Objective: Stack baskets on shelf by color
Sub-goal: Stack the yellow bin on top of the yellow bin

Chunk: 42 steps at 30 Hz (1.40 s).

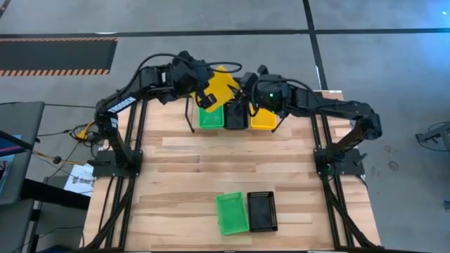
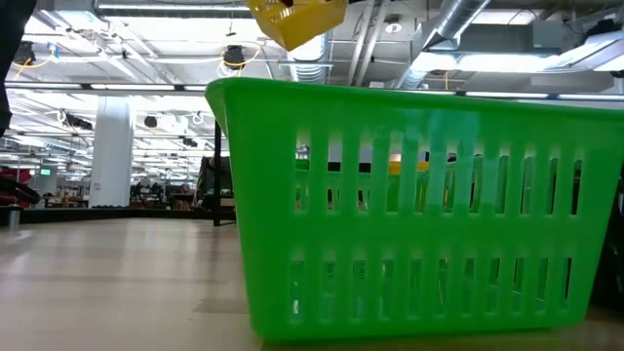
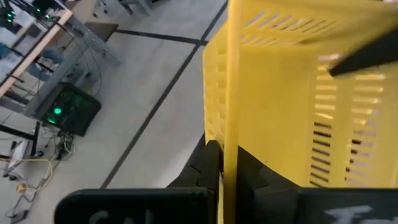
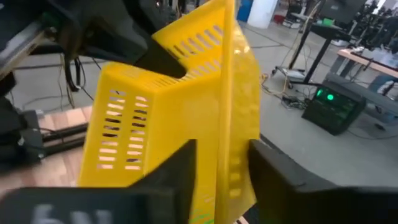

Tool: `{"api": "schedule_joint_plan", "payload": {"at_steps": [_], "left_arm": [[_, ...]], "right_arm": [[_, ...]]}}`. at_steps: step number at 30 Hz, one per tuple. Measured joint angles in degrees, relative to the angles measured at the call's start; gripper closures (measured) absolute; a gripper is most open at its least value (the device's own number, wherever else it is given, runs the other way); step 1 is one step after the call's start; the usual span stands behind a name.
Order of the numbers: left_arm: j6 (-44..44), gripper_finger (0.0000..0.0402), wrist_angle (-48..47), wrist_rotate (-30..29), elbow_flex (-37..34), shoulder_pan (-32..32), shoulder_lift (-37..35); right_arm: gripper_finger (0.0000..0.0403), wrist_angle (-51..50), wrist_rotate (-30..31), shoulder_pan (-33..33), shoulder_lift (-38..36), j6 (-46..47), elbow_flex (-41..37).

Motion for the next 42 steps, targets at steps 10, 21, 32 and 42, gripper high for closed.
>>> {"api": "schedule_joint_plan", "payload": {"at_steps": [10,21,32,42], "left_arm": [[5.7,0.0401,5.2,-0.2,0.0,-0.1,0.0],[23.0,0.0385,22.2,-1.0,-0.1,-2.9,-0.1],[28.9,0.0261,25.7,-12.8,2.6,-5.7,-1.3],[-8.3,0.0236,-9.3,-13.9,2.6,-7.9,-7.3]], "right_arm": [[0.0396,-0.6,0.8,0.0,-0.2,0.1,0.0],[0.0398,-6.7,0.9,-1.7,-0.3,3.1,0.2],[0.0399,-13.1,1.0,-4.7,-0.1,2.5,-0.2],[0.0399,-25.3,-6.4,-13.7,-8.8,-0.5,0.0]]}}
